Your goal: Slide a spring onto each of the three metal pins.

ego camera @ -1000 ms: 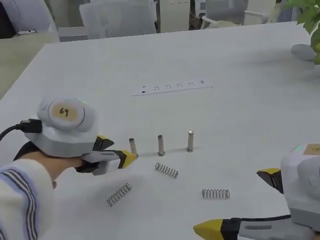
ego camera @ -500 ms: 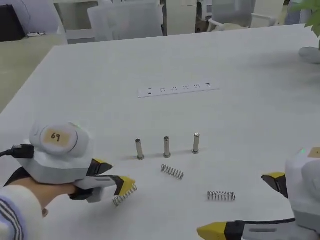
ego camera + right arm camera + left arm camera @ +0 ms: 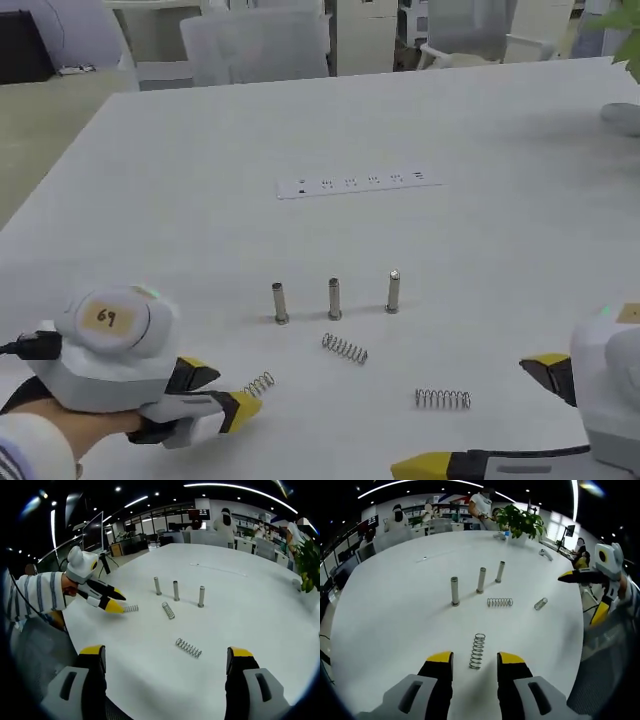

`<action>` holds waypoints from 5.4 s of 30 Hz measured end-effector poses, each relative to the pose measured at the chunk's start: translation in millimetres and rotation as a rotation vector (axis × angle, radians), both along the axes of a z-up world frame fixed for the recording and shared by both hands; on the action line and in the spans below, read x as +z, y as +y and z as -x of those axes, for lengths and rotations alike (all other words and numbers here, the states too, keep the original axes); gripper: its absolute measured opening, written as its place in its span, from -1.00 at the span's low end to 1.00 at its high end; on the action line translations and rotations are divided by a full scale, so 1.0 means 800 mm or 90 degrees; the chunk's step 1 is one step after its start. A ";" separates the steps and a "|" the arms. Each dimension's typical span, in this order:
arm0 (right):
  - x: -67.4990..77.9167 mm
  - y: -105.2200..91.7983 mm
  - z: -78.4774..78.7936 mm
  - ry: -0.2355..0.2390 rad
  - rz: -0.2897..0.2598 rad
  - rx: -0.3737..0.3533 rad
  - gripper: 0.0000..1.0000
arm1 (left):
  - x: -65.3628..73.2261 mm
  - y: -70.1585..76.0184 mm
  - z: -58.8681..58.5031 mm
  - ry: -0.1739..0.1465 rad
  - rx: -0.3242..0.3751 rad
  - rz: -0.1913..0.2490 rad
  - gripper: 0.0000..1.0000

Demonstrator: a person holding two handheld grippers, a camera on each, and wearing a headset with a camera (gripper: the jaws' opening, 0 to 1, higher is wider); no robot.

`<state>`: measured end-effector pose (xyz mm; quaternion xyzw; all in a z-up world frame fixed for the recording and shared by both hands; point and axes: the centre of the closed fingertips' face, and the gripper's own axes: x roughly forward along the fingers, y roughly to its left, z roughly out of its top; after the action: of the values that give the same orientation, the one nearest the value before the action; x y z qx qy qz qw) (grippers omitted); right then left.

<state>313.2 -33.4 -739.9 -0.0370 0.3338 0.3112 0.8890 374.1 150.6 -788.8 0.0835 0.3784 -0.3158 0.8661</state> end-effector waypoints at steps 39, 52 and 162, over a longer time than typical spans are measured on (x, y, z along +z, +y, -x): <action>0.001 0.001 0.003 0.002 -0.002 0.006 0.89 | -0.022 -0.004 0.004 0.004 -0.043 -0.022 -0.95; 0.003 0.002 0.002 0.001 -0.002 0.011 0.86 | -0.021 -0.004 0.003 0.017 -0.030 -0.014 -0.95; 0.021 0.117 0.005 -0.065 0.035 0.484 -0.75 | 0.073 -0.094 0.082 -0.083 -0.472 0.014 -0.95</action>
<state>309.1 59.8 -723.3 -0.1971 0.2597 0.6072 0.7246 308.8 75.7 -730.7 0.2255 0.2633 -0.6059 0.7160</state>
